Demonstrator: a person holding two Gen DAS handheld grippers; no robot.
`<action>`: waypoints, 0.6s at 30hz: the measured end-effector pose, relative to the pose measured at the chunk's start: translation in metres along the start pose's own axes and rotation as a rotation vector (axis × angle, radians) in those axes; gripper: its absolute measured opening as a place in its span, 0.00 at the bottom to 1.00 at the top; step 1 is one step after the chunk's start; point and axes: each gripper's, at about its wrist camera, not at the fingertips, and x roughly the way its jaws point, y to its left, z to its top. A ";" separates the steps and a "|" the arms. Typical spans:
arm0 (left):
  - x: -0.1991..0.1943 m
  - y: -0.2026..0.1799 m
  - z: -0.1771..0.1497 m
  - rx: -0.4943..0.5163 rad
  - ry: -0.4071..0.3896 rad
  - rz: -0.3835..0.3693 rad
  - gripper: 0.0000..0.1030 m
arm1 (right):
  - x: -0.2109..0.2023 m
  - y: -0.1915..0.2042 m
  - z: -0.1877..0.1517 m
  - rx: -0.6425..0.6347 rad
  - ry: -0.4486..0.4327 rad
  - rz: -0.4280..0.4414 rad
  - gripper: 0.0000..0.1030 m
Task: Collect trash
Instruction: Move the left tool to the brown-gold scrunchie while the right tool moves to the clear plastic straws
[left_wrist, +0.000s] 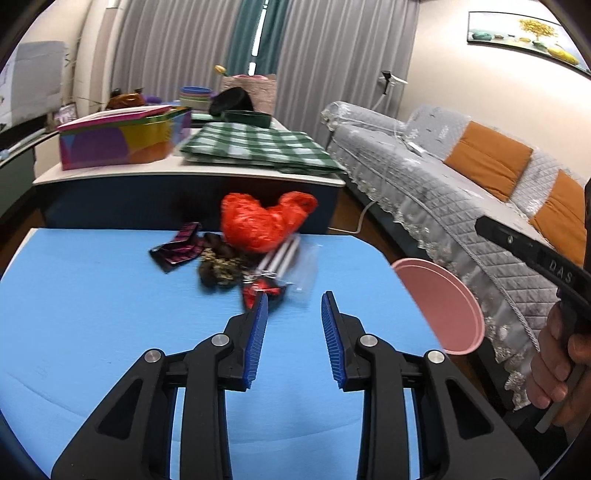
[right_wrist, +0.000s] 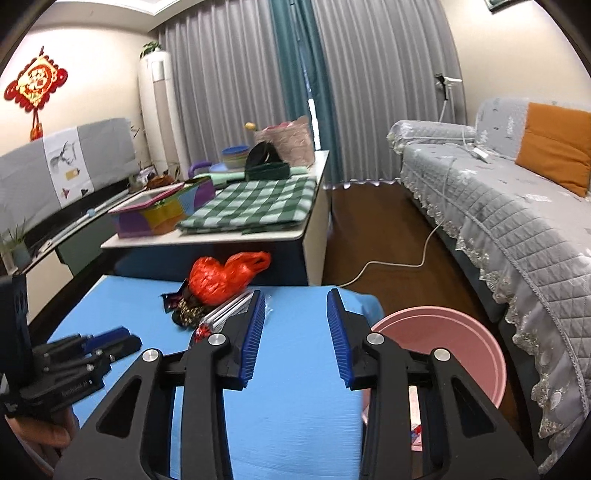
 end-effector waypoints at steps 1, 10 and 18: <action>0.002 0.005 0.000 -0.009 0.001 0.009 0.29 | 0.003 0.002 -0.001 0.000 0.006 0.004 0.34; 0.021 0.036 0.001 -0.073 0.004 0.053 0.28 | 0.044 0.020 -0.009 0.025 0.063 0.065 0.32; 0.044 0.061 0.000 -0.127 0.026 0.090 0.28 | 0.084 0.043 -0.018 0.030 0.117 0.118 0.30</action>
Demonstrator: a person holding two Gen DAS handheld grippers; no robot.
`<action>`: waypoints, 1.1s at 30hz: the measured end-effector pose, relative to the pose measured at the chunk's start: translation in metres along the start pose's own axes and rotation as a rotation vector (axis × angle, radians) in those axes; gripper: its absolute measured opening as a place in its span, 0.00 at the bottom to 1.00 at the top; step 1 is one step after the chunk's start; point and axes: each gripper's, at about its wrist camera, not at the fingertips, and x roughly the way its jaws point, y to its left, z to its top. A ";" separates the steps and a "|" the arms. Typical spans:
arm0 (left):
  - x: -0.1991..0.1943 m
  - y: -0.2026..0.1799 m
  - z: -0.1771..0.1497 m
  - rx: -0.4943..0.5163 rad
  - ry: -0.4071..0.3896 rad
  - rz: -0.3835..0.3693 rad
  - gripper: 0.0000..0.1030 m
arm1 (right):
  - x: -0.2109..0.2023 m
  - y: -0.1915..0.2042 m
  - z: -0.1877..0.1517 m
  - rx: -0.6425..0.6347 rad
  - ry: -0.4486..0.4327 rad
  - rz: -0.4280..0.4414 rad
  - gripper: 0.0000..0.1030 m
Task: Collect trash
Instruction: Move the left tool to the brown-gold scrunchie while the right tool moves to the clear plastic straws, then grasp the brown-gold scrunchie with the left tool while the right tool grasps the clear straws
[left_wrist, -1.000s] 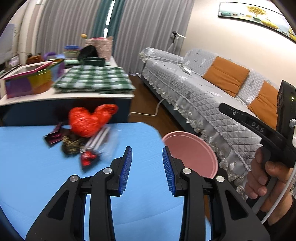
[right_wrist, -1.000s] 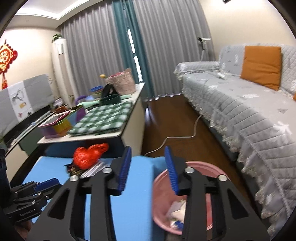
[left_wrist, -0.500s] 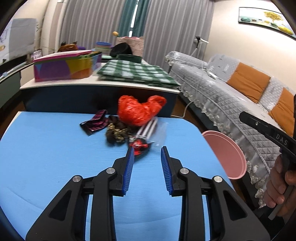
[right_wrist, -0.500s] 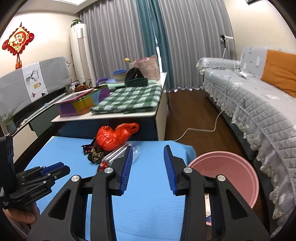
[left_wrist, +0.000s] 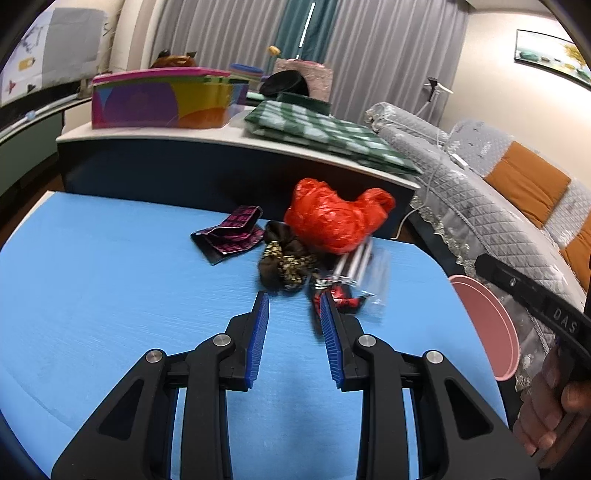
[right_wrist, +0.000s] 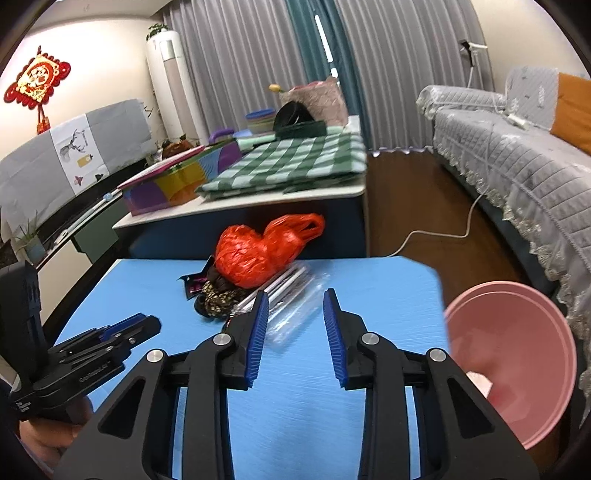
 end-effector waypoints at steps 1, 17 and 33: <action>0.002 0.001 0.000 -0.002 0.002 0.002 0.28 | 0.003 0.003 0.000 -0.002 0.004 0.003 0.30; 0.041 0.016 0.011 0.001 0.015 0.034 0.28 | 0.079 0.005 -0.013 0.058 0.114 0.008 0.32; 0.073 0.017 0.022 -0.039 0.060 0.015 0.44 | 0.118 0.000 -0.015 0.099 0.205 -0.018 0.46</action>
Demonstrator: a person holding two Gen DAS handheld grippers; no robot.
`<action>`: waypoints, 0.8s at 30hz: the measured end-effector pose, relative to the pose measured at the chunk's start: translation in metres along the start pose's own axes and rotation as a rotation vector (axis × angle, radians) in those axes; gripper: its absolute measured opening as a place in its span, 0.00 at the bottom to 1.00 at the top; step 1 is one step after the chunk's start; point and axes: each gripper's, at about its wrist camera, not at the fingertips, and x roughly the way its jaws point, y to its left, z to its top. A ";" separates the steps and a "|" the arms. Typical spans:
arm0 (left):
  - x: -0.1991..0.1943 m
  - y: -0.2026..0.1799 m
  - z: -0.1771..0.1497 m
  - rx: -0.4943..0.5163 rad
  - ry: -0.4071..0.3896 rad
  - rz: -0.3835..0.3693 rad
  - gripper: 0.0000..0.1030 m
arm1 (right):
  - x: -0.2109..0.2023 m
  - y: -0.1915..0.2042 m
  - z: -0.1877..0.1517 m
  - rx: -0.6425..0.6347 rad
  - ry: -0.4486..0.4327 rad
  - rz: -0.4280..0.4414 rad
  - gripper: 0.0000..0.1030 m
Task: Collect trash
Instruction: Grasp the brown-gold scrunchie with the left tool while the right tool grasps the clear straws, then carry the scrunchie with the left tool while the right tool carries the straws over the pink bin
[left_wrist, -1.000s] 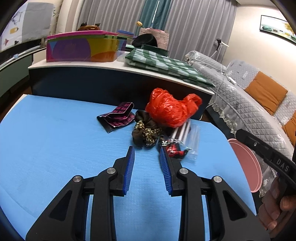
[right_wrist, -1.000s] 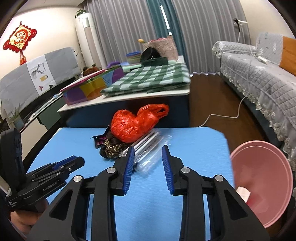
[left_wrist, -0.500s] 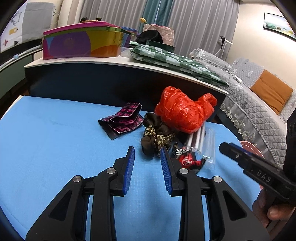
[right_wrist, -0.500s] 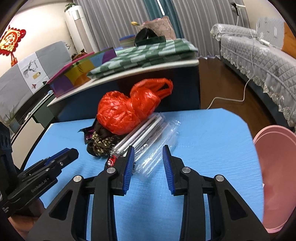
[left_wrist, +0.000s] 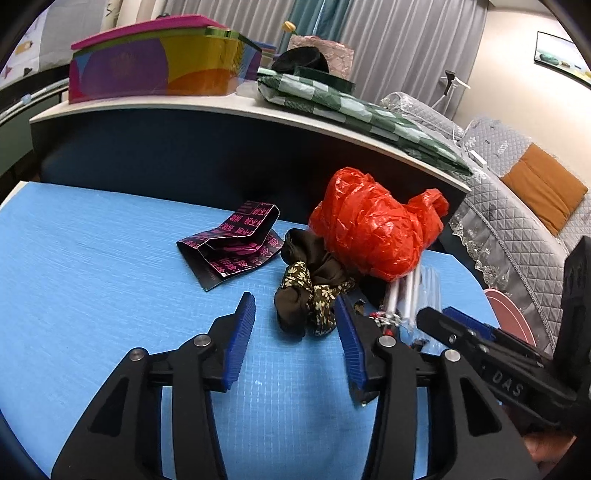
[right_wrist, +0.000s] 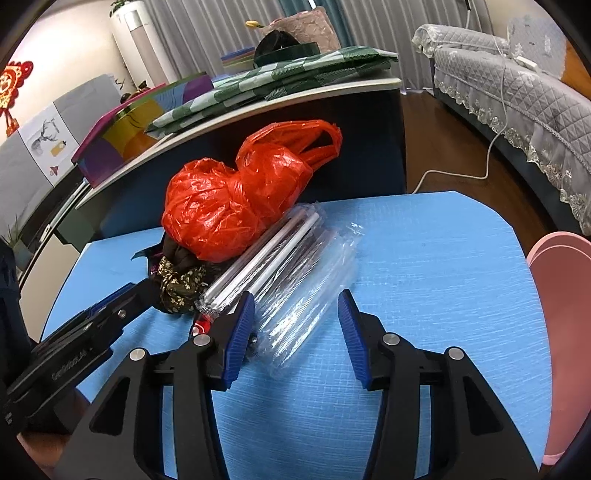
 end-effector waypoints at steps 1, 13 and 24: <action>0.002 0.000 0.001 -0.005 0.005 0.003 0.44 | 0.002 0.000 0.000 -0.001 0.013 -0.004 0.45; 0.012 -0.006 0.001 0.008 0.067 0.003 0.24 | -0.002 -0.004 -0.004 -0.007 0.019 -0.013 0.04; -0.017 -0.016 -0.005 0.057 0.050 0.019 0.09 | -0.045 -0.008 -0.003 -0.016 -0.046 -0.042 0.02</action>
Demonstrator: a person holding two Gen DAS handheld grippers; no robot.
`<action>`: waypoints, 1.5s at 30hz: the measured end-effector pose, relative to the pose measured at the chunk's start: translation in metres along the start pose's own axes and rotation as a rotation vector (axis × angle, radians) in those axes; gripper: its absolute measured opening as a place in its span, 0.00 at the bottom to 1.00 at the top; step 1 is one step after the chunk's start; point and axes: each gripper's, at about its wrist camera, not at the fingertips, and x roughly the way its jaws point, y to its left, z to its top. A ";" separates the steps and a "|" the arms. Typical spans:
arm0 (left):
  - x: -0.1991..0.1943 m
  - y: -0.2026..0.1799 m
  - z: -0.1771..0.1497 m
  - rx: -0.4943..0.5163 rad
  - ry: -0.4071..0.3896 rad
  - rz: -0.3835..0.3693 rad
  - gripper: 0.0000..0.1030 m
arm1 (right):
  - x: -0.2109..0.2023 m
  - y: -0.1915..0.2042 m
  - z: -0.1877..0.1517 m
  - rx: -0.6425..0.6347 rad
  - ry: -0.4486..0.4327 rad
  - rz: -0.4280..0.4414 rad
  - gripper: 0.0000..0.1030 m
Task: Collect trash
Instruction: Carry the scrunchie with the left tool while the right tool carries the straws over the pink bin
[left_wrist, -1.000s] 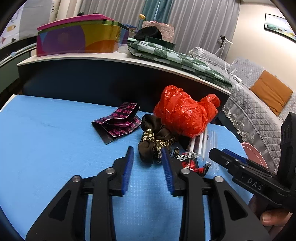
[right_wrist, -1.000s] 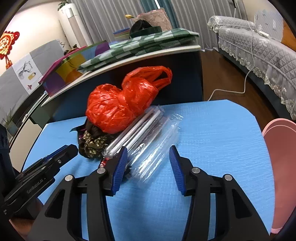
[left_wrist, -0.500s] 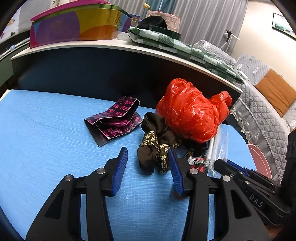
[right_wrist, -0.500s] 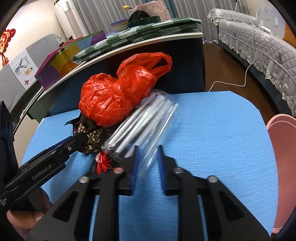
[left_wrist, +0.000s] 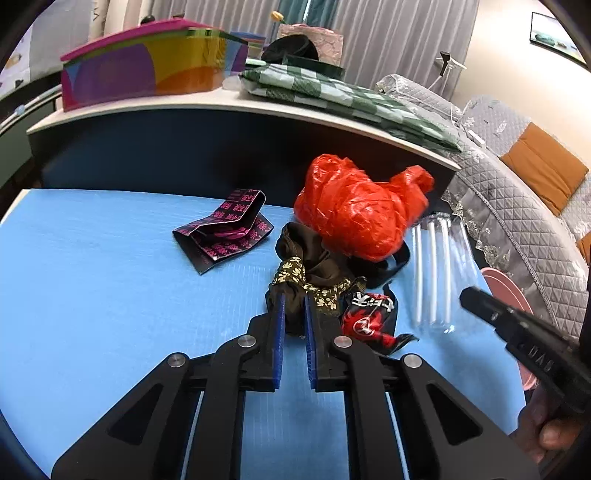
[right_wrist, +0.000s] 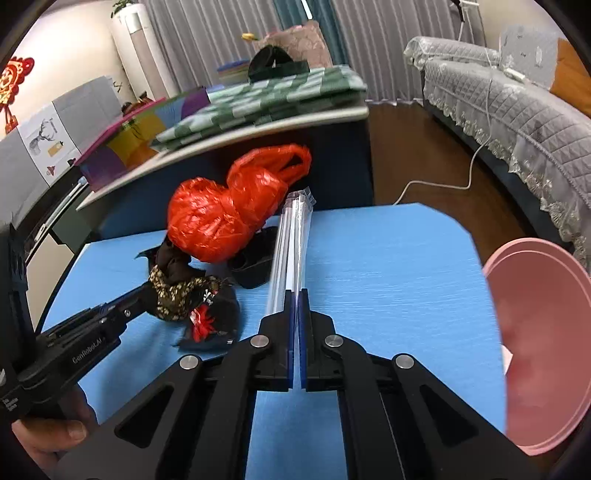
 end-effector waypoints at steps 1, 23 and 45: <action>-0.004 0.000 -0.001 0.001 -0.004 0.002 0.09 | -0.005 0.000 0.000 -0.001 -0.005 -0.001 0.02; -0.107 -0.047 -0.031 0.095 -0.129 -0.015 0.09 | -0.145 -0.009 -0.022 -0.075 -0.185 -0.076 0.02; -0.111 -0.080 -0.042 0.129 -0.148 -0.057 0.09 | -0.176 -0.038 -0.031 -0.077 -0.212 -0.173 0.02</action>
